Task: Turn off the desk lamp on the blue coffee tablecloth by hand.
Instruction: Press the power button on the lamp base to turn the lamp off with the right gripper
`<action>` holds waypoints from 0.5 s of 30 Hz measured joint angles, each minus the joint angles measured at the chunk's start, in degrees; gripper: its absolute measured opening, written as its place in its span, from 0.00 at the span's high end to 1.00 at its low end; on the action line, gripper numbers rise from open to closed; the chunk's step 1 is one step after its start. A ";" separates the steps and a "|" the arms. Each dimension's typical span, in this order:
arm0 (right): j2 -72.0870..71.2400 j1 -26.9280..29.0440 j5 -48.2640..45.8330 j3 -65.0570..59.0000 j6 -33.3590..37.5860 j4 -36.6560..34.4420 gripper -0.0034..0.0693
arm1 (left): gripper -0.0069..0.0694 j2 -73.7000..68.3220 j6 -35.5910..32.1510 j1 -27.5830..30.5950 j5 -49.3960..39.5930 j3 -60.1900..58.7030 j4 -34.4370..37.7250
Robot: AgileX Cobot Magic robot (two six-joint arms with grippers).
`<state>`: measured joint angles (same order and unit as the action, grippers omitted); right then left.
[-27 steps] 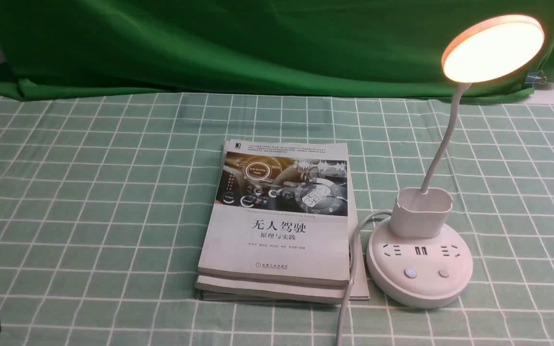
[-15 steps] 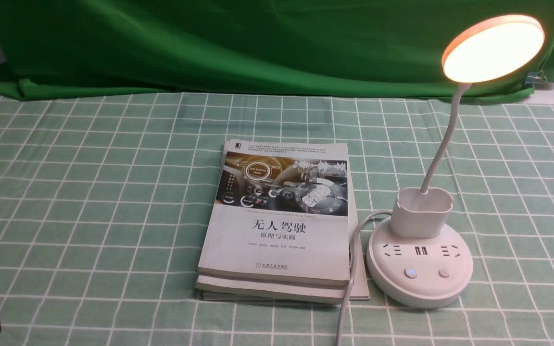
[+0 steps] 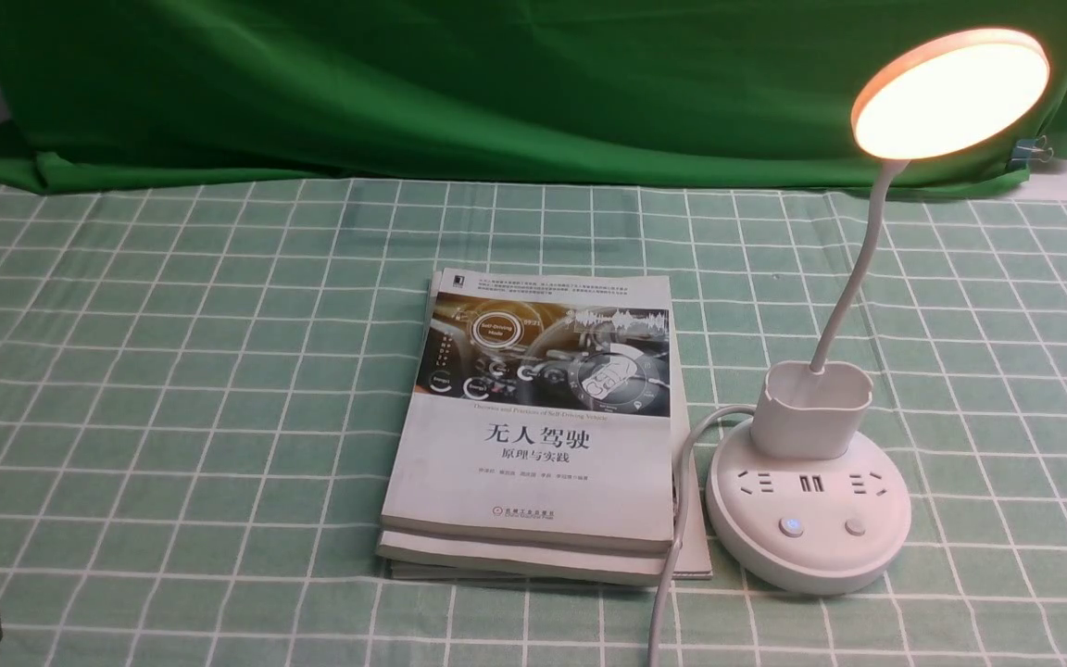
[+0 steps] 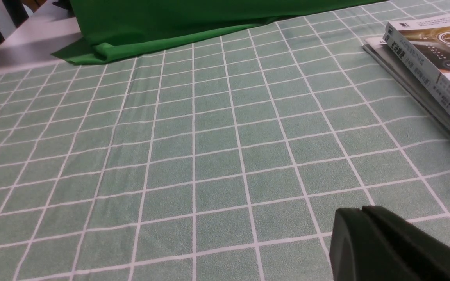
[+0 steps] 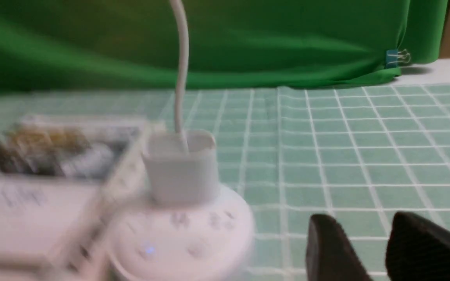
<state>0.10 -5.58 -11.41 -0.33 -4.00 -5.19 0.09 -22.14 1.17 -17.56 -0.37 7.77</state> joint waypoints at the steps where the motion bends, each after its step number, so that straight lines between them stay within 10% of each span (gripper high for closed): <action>1: 0.00 0.00 1.66 0.00 -3.81 -1.60 0.63 | 0.91 0.00 0.00 0.00 0.00 0.00 0.00; 7: 0.00 0.00 10.62 0.00 -22.54 -4.84 0.63 | 0.91 0.00 0.00 0.00 0.00 0.00 0.00; 15: 4.12 -0.12 -0.96 6.33 -18.49 -5.27 0.85 | 0.91 0.00 0.00 0.00 0.00 0.00 0.00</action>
<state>4.22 -5.70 -12.38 5.99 -22.49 -10.47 0.09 -22.14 1.17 -17.56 -0.37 7.77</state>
